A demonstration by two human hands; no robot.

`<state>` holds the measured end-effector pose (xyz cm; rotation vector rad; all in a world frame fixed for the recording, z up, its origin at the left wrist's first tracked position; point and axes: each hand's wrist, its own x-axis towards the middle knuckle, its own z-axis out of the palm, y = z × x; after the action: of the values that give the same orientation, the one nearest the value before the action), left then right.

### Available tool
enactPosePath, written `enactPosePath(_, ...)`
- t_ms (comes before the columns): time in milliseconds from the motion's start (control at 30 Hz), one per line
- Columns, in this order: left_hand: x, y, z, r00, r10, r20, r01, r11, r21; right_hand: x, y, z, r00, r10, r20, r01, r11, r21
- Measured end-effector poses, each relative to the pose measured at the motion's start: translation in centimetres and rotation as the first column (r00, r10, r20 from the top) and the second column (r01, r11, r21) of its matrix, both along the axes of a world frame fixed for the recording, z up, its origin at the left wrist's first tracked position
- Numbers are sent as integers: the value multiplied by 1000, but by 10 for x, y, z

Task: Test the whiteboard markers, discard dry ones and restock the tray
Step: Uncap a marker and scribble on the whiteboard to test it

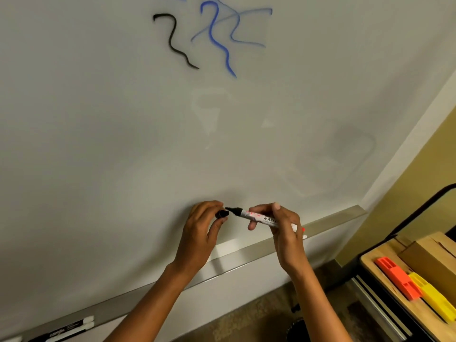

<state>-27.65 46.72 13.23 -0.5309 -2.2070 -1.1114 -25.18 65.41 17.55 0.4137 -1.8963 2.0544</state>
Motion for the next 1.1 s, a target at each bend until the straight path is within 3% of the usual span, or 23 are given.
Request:
enactPosePath(167,7,10,-15,980,-107,165,91,991,103,9,13,-19,997,3,73,-9,996,92)
enactPosePath(467,10,35,-15,893,-316,321,331,944,7,10,45,-42,981,-47,189,17,988,155)
enactPosePath(567,16,51,-10,828,-388,404,398,915,64,8,57,-51,955,-50,293,38,998,47)
enactPosePath(700,25,80,-5,730,-492,475,445,869,217,9,61,-65,894,4,449,105,970,-218)
enactPosePath(833,28,101,-8,722,-487,491,405,873,270,12,67,-81,857,60,512,172,903,-393)
enactPosePath(1100,34,131,-25,673,-521,526,446,852,274,29,87,-91,836,100,540,205,855,-476)
